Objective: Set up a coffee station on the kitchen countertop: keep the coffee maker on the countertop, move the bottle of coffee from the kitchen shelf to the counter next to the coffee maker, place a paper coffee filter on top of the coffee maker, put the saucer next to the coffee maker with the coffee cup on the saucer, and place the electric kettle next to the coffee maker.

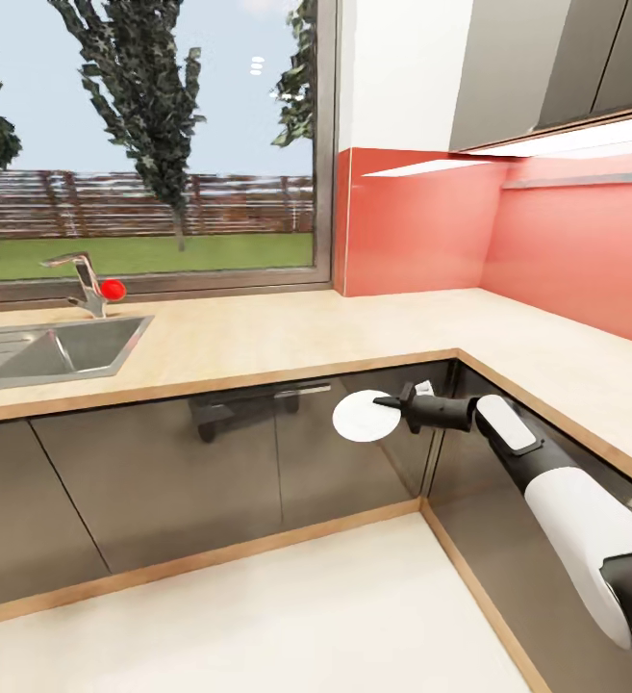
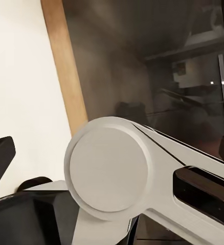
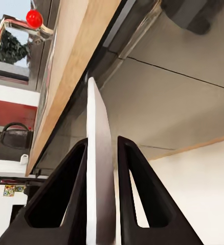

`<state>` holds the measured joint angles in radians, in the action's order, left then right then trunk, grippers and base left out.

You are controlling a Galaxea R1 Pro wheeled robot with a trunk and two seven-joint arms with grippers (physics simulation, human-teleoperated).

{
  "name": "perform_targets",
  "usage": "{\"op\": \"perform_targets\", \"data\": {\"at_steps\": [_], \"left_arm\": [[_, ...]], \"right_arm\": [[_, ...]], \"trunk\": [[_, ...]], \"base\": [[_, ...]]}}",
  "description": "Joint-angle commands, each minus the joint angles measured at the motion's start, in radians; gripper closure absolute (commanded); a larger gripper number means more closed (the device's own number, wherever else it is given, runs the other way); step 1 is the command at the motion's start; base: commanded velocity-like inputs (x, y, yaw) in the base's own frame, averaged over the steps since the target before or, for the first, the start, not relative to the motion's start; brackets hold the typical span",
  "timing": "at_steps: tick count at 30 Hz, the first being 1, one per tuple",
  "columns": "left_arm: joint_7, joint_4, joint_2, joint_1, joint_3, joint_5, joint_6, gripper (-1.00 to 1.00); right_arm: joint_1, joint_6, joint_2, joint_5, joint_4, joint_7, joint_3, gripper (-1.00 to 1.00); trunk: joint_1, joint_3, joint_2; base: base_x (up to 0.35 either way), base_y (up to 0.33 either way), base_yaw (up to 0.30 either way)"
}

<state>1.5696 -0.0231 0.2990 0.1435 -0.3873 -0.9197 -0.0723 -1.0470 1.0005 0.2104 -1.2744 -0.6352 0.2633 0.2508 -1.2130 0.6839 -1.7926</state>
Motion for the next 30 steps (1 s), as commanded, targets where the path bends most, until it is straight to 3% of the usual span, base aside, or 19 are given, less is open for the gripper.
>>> {"op": "perform_targets", "data": {"at_steps": [1,27,30], "left_arm": [[0.001,0.000,0.000,0.001,-0.008,-0.008,-0.007,-1.00],[0.001,0.000,-0.001,0.001,-0.010,-0.008,-0.007,-1.00],[0.001,0.000,-0.001,0.001,-0.009,-0.008,-0.007,-1.00]], "right_arm": [[-0.001,0.000,0.001,0.007,-0.002,0.011,0.004,1.00],[-0.001,0.000,0.000,0.007,-0.009,0.011,0.006,1.00],[-0.001,0.000,0.000,0.007,-0.009,0.011,0.039,1.00]], "trunk": [[0.000,0.001,0.000],[0.000,0.001,0.000],[0.000,0.001,0.000]], "base": [[0.000,0.000,0.234],[0.000,0.000,0.269],[0.000,0.000,0.273]]}}
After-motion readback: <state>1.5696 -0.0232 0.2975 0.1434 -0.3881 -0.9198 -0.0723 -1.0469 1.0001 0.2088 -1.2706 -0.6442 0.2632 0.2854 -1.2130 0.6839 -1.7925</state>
